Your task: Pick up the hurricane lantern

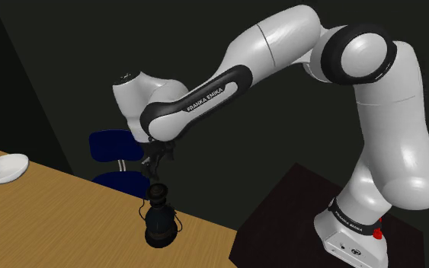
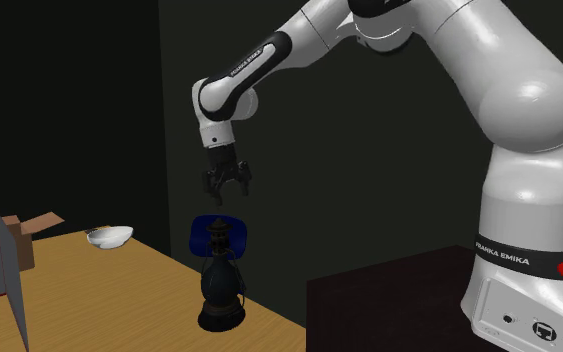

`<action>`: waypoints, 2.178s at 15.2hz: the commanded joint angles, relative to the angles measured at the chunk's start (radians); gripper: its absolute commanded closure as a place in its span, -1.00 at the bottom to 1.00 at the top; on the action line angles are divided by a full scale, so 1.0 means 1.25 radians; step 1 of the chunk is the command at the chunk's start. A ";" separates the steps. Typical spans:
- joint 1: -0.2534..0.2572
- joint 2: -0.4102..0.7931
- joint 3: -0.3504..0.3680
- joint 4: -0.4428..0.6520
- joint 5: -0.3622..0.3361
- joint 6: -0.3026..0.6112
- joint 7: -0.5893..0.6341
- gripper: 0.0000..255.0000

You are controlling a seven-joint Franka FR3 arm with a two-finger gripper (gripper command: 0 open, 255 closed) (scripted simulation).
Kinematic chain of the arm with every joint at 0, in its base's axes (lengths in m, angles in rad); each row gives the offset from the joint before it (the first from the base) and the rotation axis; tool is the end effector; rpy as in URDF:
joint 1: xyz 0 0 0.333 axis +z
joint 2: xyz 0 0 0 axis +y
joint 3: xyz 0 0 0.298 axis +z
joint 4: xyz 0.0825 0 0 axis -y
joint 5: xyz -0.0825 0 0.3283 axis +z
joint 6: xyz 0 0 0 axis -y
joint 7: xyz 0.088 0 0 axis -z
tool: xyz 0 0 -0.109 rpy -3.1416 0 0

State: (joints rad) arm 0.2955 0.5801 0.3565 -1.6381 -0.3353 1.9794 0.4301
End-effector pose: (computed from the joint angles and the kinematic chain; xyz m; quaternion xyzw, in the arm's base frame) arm 0.5101 0.3296 0.2954 0.9789 0.1739 -0.0577 0.0905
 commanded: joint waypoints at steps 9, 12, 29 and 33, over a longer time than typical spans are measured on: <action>0.139 0.337 -0.045 0.381 -0.067 -0.116 0.004 -1.00; 0.142 0.358 -0.049 0.387 -0.070 -0.101 0.006 -1.00; 0.145 0.386 -0.054 0.398 -0.075 -0.084 0.009 1.00; 0.141 0.355 -0.049 0.386 -0.070 -0.103 0.006 1.00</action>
State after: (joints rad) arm 0.4738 1.0404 0.2932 -1.1449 -0.4241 1.8552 0.4365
